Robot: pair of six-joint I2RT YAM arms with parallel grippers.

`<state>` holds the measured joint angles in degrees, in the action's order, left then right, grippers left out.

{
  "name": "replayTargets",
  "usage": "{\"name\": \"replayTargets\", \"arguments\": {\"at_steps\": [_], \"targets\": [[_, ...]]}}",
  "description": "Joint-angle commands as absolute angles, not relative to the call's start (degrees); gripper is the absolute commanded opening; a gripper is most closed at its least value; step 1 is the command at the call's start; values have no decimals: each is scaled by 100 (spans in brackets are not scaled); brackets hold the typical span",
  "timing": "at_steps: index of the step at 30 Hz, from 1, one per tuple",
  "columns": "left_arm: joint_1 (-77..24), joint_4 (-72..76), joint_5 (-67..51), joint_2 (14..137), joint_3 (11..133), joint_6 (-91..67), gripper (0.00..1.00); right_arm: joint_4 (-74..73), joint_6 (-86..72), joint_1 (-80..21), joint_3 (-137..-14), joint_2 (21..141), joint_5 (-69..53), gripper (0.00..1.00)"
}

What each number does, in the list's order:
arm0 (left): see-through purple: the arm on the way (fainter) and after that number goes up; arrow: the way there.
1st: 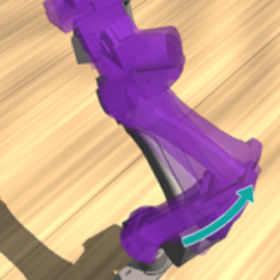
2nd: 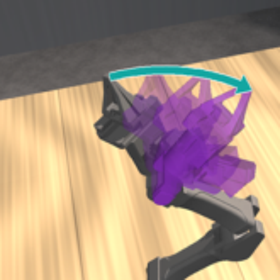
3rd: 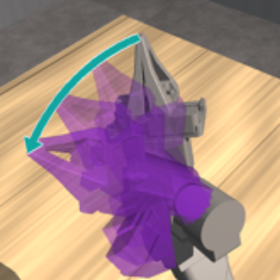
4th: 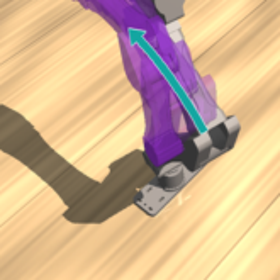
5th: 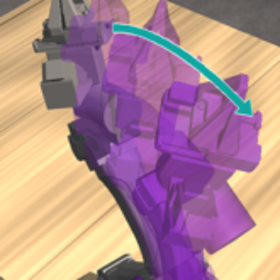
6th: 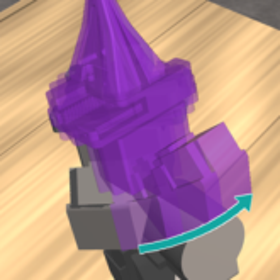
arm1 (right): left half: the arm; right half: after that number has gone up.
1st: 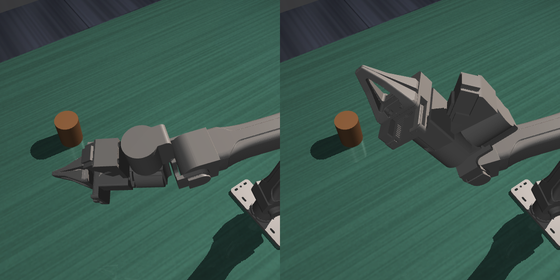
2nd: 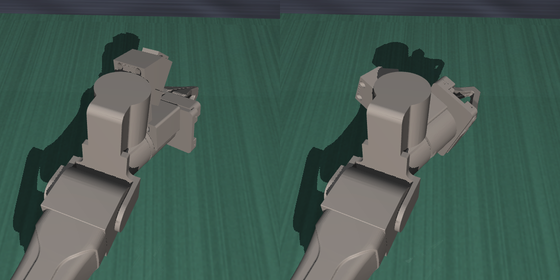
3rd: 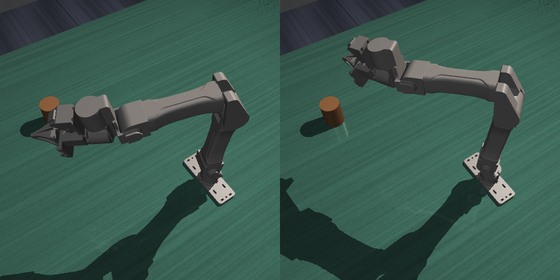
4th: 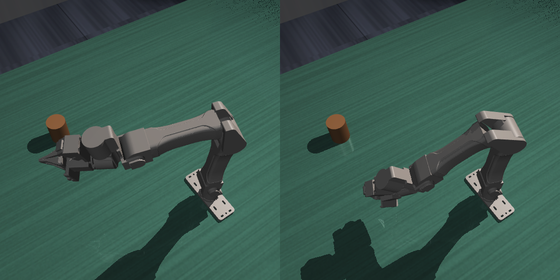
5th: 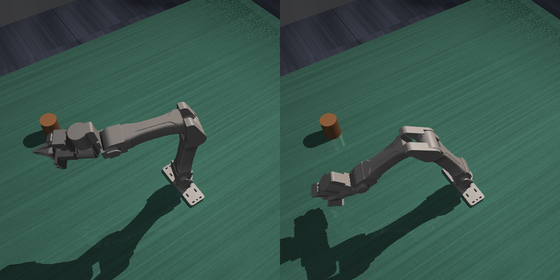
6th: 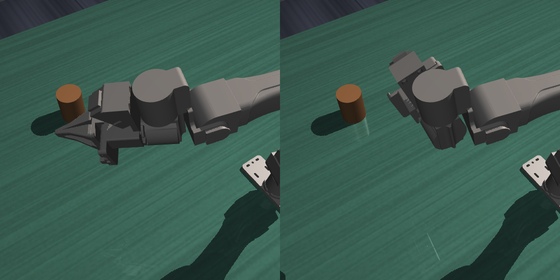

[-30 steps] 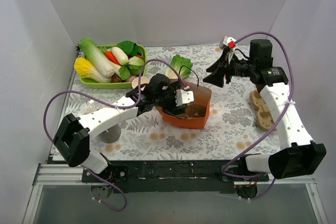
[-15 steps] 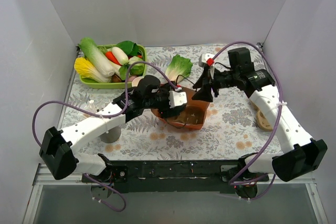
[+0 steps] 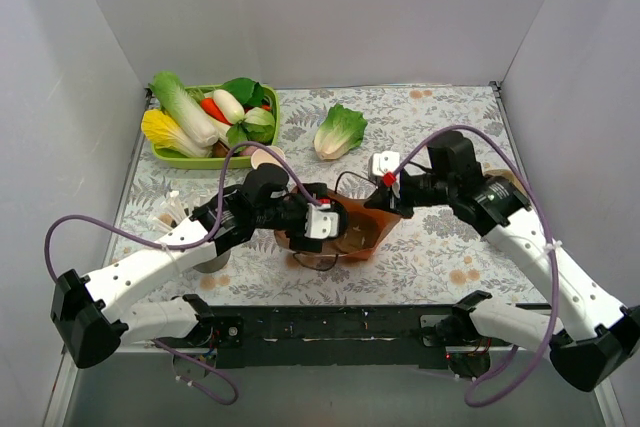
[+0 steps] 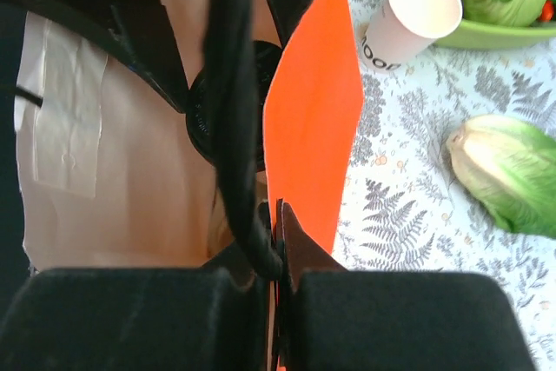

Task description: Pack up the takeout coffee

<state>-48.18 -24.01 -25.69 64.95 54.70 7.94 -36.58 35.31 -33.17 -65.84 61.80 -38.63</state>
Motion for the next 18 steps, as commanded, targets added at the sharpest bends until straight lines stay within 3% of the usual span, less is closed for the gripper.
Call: {"name": "replayTargets", "arguments": {"at_steps": [1,8,18], "targets": [[-4852,-2654,-2759,6240,5282,1529,0,-2945,3700,-3717,-6285,5678,-3605,1],[-4869,-3094,-2813,6276,5274,2003,0,-2224,3674,-4060,-6038,5388,-2989,1],[-4878,-2549,-2426,6047,4878,2303,0,-2443,4526,-4544,-6372,5441,-2285,1]]}}
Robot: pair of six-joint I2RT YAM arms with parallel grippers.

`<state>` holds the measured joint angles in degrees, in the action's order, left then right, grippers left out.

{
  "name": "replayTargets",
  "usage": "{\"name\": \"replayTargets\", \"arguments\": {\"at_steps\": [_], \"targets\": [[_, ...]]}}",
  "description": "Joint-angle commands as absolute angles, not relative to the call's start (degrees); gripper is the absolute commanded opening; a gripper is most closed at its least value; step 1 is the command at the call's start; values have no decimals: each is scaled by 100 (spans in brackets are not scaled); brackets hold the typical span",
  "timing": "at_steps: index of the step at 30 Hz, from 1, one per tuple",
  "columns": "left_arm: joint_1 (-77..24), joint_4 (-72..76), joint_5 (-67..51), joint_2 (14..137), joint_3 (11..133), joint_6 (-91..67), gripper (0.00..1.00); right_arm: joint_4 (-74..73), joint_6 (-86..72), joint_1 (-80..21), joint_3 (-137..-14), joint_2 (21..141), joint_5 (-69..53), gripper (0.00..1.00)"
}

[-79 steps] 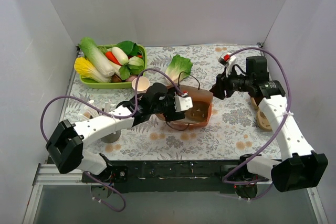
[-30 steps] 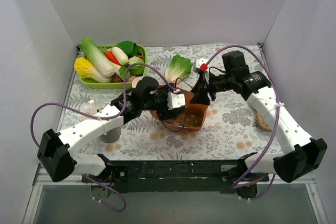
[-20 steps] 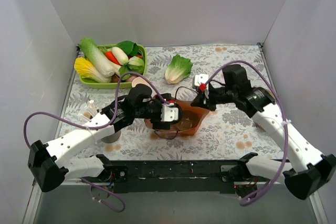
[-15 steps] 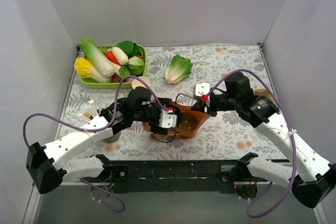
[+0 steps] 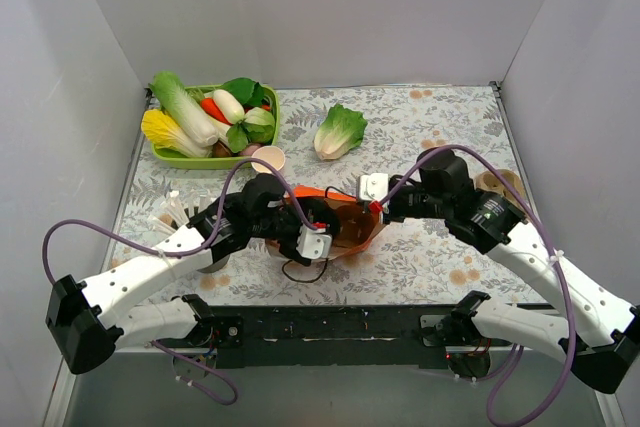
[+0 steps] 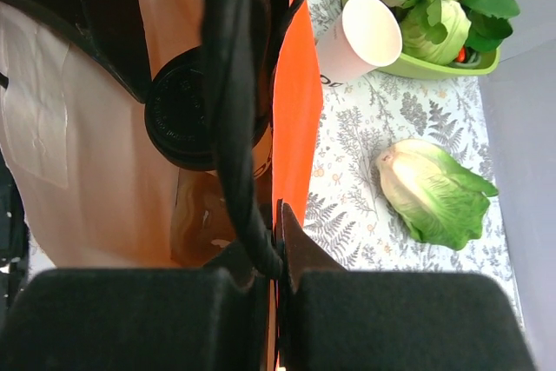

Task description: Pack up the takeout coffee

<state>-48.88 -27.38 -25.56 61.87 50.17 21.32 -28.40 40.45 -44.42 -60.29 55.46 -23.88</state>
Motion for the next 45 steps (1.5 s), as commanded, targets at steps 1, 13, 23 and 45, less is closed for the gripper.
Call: {"name": "replayTargets", "arguments": {"at_steps": [1,13,23,45], "targets": [[-4878,-2523,-2400,6073,4861,2303,0,-2452,4674,-4561,-6363,5432,-2250,1],[-4878,-2162,-1662,5714,4395,2030,0,-2909,5230,-5036,-6504,5379,-2074,1],[-4878,-2452,-2118,5511,4351,2074,0,-2918,4852,-5133,-6522,5520,-2303,1],[-4904,-1239,-651,6442,4227,2549,0,-2742,4026,-5063,-6381,5528,-2399,1]]}}
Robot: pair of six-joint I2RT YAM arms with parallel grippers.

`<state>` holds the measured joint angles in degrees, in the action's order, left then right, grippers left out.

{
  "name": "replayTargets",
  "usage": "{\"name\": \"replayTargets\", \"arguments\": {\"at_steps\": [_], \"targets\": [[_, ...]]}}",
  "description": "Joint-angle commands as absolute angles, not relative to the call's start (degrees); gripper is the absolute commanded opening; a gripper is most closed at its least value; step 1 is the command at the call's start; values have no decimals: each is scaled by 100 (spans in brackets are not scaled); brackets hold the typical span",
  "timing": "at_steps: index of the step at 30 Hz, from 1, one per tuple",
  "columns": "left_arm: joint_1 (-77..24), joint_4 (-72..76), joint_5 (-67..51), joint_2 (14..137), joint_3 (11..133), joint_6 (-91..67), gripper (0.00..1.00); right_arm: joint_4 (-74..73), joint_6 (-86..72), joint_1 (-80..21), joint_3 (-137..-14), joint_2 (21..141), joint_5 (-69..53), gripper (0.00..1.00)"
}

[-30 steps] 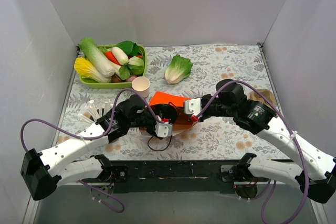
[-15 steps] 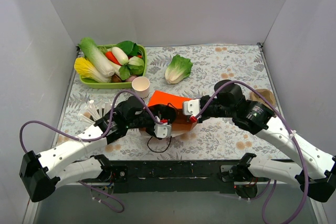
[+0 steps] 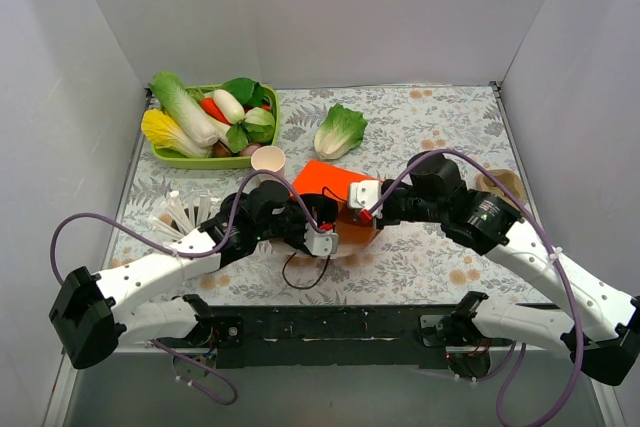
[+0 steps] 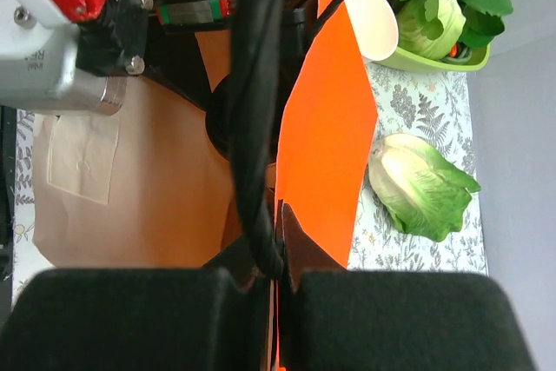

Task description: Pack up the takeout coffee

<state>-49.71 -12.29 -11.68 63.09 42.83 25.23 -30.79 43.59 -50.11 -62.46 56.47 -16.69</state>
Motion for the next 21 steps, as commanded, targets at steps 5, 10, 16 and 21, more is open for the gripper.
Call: {"name": "replayTargets", "arguments": {"at_steps": [5,10,16,21], "targets": [[-4896,-1248,-571,6609,4411,2338,0,-2760,3815,-5019,-6425,5581,-2470,1],[-4904,-1336,-773,6759,4728,2022,0,-2742,3735,-4975,-6451,5651,-2522,1],[-4896,-1450,-1045,6583,4878,1758,0,-2830,3709,-4948,-6539,5774,-2479,1],[-4887,-1617,-1283,6434,5053,1451,0,-2857,3516,-4922,-6645,5941,-2356,1]]}}
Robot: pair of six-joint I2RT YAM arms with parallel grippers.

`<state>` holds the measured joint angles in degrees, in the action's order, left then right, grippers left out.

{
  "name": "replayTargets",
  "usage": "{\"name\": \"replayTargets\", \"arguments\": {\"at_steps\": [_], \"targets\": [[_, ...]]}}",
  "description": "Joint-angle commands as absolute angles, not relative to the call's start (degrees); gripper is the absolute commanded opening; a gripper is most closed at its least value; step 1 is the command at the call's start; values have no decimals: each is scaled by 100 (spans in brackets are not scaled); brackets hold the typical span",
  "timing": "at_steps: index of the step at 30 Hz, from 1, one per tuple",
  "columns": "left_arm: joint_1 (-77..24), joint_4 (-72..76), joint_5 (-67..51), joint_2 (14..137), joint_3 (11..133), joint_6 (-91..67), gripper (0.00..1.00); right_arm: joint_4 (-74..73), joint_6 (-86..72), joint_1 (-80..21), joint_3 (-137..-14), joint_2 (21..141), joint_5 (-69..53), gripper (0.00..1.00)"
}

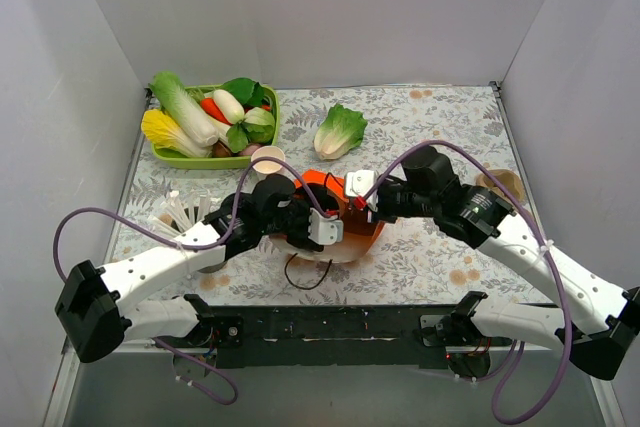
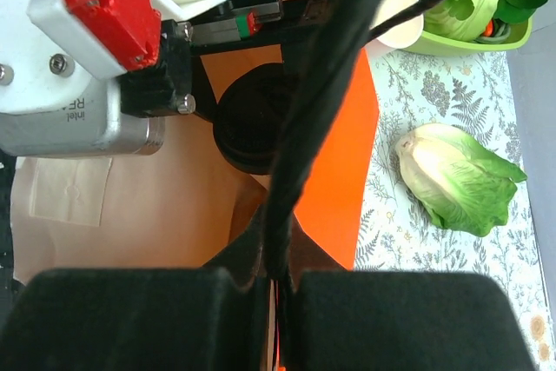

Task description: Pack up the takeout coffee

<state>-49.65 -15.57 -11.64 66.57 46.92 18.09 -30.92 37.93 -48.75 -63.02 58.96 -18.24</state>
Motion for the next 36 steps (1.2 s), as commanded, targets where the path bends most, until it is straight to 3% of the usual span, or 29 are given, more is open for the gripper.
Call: {"name": "replayTargets", "arguments": {"at_steps": [1,19,36], "targets": [[-4887,-1635,-1292,6425,5106,1389,0,-2856,3429,-4913,-6653,5959,-2295,1],[-4887,-2908,-1222,6293,5616,2293,0,-3234,3533,-4851,-6680,6284,-1986,1],[-4887,-4887,-1231,7646,6952,3313,0,-3349,3718,-4843,-6794,6337,-2030,1]]}}
